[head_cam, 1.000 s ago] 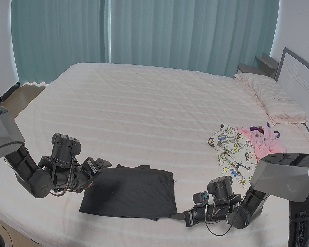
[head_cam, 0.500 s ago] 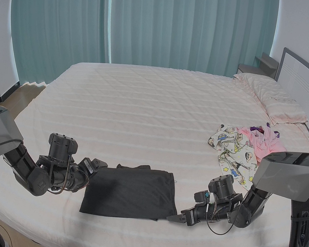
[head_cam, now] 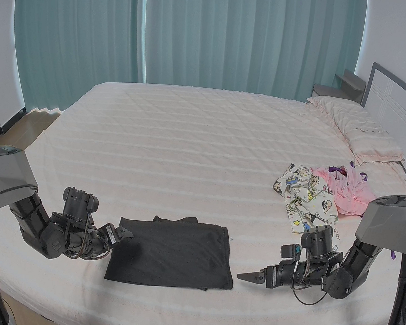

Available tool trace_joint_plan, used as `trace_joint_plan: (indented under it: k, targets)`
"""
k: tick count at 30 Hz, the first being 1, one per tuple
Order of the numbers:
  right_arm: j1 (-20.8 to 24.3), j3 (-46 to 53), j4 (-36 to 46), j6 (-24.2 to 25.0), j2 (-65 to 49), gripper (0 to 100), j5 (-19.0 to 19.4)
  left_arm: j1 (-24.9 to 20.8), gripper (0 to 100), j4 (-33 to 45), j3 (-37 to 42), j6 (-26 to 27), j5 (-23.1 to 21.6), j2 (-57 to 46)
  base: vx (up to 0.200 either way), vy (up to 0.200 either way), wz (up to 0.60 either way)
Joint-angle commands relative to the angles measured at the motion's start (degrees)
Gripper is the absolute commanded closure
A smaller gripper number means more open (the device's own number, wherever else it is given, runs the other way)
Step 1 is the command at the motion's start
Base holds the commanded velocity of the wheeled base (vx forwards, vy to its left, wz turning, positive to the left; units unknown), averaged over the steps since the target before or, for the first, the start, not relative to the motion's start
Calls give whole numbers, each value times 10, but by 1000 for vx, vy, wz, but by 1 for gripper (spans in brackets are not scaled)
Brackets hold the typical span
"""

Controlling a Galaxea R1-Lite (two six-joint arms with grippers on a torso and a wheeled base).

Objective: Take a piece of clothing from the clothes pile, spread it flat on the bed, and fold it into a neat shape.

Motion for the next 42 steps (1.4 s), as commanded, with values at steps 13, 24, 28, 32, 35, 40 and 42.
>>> trace_joint_plan:
  k: [13, 24, 28, 32, 35, 40, 42]
  targets:
    - [2, 81, -133, 66, 0, 0, 0, 27, 0, -163, 13, 82, -52, 123, 0, 0, 0]
    - [18, 80, -136, 66, 1, 0, 0, 21, 0, -281, 38, 88, -71, 153, 0, 0, 0]
    - [18, 79, -136, 67, 1, 0, 0, 17, 0, -304, 49, 92, -105, 157, 0, 0, 0]
    - [19, 80, -136, 67, 0, 0, 0, 16, 0, -313, 48, 92, -104, 167, 0, 0, 0]
    - [19, 80, -136, 67, 0, 0, 1, 15, 0, -323, 51, 92, -104, 169, 0, 0, 0]
    - [19, 80, -136, 67, 0, 0, 1, 14, 100, -324, 48, 91, -104, 169, 0, 0, 0]
    - [20, 80, -136, 67, 0, 0, 1, 15, 100, -324, 50, 90, -104, 168, 0, 0, 0]
